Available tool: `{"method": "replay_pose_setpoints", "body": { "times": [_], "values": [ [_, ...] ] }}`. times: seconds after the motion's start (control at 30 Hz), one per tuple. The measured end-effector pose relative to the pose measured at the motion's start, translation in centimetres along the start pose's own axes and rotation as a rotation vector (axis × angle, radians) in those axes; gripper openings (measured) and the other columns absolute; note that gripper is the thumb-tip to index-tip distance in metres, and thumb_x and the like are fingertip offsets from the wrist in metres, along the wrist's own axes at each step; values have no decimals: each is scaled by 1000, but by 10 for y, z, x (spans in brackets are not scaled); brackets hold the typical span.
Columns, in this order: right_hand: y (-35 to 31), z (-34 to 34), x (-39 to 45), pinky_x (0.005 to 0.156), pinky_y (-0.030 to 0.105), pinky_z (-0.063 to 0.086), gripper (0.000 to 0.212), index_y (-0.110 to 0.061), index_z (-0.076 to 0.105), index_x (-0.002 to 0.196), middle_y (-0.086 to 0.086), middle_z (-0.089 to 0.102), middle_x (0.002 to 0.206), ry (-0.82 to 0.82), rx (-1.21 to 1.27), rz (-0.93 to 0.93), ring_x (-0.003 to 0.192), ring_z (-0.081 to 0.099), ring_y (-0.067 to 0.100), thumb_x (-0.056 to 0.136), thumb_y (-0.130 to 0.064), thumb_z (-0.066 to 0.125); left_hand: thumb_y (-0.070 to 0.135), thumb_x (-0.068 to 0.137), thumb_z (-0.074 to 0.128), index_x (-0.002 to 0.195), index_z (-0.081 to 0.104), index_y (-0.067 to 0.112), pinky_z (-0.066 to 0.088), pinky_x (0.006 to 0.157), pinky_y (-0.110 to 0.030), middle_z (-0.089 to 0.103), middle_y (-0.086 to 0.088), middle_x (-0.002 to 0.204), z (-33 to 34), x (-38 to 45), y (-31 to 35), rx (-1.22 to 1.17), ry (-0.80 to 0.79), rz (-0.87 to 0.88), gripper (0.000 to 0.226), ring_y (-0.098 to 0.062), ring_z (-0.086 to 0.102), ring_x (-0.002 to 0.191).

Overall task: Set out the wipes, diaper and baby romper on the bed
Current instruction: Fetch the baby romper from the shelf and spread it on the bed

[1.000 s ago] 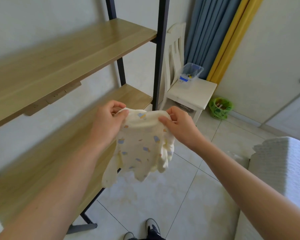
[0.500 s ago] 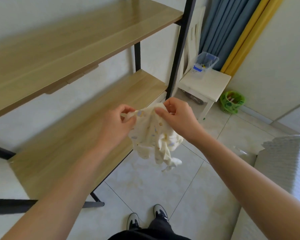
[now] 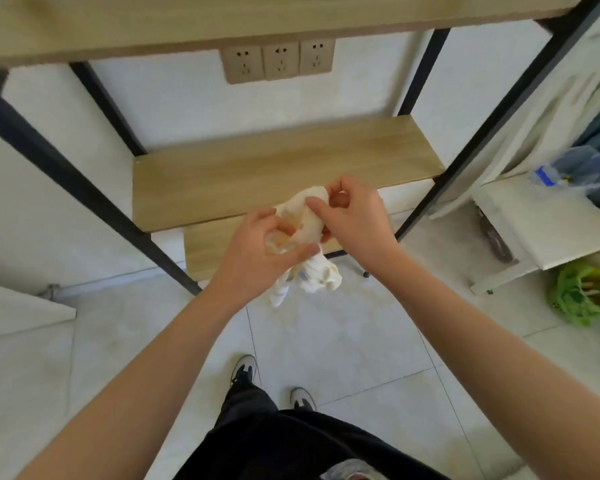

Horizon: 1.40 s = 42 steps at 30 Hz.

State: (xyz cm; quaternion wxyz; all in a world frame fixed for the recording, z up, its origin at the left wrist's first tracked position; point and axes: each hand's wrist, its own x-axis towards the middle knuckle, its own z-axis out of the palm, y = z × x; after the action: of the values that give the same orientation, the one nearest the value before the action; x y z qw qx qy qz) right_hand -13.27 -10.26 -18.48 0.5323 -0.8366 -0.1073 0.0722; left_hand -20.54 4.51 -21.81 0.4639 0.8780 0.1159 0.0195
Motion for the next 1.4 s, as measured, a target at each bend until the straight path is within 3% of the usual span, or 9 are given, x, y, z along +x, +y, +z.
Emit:
{"method": "replay_pose_setpoints", "body": {
  "times": [0.13,0.27,0.53,0.67,0.8,0.93,1.13,1.27,1.4],
  "values": [
    [-8,20,-16,61,42,61,20,-26,52,77,3,70,84,-168,46,-52,63,71,16,83,-22,71,66,54,77,98,62,20,42,94,-30,40,-3,141,9,-42,-17,162,248,-54,65,-10,44,120],
    [-20,46,-37,67,45,60,17,-26,54,78,1,71,83,-314,25,-109,66,72,15,84,-21,69,58,61,78,104,61,10,49,90,-51,44,-10,139,11,-81,-27,226,433,-151,67,-30,52,118],
    [-46,111,-76,69,38,59,18,-22,56,74,3,70,81,-519,-20,-211,72,70,16,83,-22,71,27,89,59,96,68,8,43,92,-25,65,-10,119,-25,-151,-80,335,589,-375,22,-18,48,124],
    [-64,156,-105,72,17,42,18,-20,58,77,-3,57,91,-581,-155,-422,81,57,12,81,-27,73,20,85,60,80,65,12,34,56,-26,65,-1,75,-64,-211,-103,162,700,-470,11,-21,56,67],
    [-83,213,-141,81,24,41,16,-29,51,78,-5,63,114,-842,-155,-488,102,54,12,90,-26,62,16,87,56,84,64,21,41,56,-22,66,1,70,-108,-278,-133,-24,737,-568,10,-17,58,65],
    [-100,283,-187,60,14,38,21,-8,49,89,4,55,79,-1017,-106,-498,66,48,9,97,-27,50,7,88,47,87,59,25,35,45,-12,51,6,54,-154,-347,-165,-180,831,-562,22,-5,43,47],
    [-125,387,-268,54,11,35,21,-16,42,84,-9,38,66,-1202,-90,-667,52,34,0,99,-29,46,16,97,40,84,54,28,37,52,-11,53,5,69,-201,-446,-208,-112,942,-609,23,2,45,55],
    [-137,442,-314,54,14,33,19,-21,42,83,-11,37,65,-1365,-122,-761,53,35,-1,98,-30,48,46,84,65,96,56,35,40,57,-17,61,15,80,-215,-515,-234,-59,855,-727,19,3,54,68],
    [-150,492,-348,56,13,33,19,-20,42,82,-11,37,66,-1471,-111,-823,55,35,-2,96,-29,51,20,83,68,107,63,29,41,65,-15,65,8,90,-230,-575,-254,115,837,-886,26,-7,57,77]
  ]
}}
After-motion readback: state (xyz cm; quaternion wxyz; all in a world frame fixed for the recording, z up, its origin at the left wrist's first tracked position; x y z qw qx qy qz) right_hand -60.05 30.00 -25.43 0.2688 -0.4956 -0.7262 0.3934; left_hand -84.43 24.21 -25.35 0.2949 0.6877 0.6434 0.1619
